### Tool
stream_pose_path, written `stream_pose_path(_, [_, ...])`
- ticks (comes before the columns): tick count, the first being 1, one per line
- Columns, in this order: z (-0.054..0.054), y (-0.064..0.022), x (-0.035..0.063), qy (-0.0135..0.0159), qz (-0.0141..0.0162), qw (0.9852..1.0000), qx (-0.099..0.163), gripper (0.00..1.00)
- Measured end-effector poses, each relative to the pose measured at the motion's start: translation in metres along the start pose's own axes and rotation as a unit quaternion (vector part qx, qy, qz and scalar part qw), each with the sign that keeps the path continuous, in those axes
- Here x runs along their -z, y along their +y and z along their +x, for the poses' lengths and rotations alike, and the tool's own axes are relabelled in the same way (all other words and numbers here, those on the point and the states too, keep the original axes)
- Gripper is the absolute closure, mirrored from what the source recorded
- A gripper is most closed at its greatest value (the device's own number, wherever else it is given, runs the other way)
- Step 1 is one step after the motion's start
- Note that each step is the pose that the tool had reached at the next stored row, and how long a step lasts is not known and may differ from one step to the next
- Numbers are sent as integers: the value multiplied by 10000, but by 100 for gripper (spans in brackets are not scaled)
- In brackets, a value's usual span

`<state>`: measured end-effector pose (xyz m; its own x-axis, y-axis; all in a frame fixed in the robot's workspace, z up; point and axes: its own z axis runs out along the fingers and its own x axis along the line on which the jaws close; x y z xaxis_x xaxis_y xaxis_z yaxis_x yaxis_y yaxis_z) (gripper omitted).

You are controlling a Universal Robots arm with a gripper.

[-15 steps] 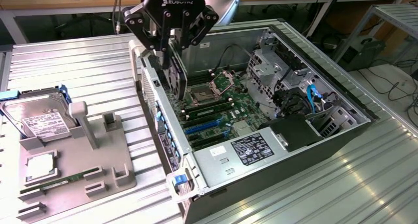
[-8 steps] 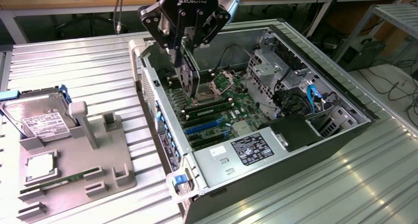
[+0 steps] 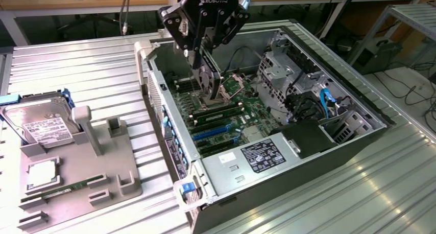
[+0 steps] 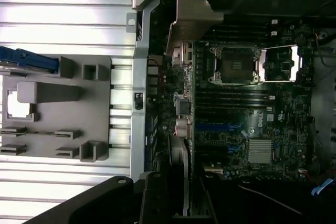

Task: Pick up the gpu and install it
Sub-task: 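Pick up the gpu and move the gpu toward the slot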

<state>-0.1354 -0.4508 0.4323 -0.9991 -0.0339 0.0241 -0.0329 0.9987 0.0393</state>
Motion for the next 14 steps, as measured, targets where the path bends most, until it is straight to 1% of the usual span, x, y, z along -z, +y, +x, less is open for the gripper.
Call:
stream_pose_path(2, [-34,-1,-6,-11,0,10000,1,73])
stream_pose_path(5, [-74,-2,-14,-75,3,10000,3,73])
stream_pose_path(6, [-92,-1,-17,-90,3,10000,1,73])
stream_pose_path(14, [-220,10,-38,-102,0,9998,-180,73])
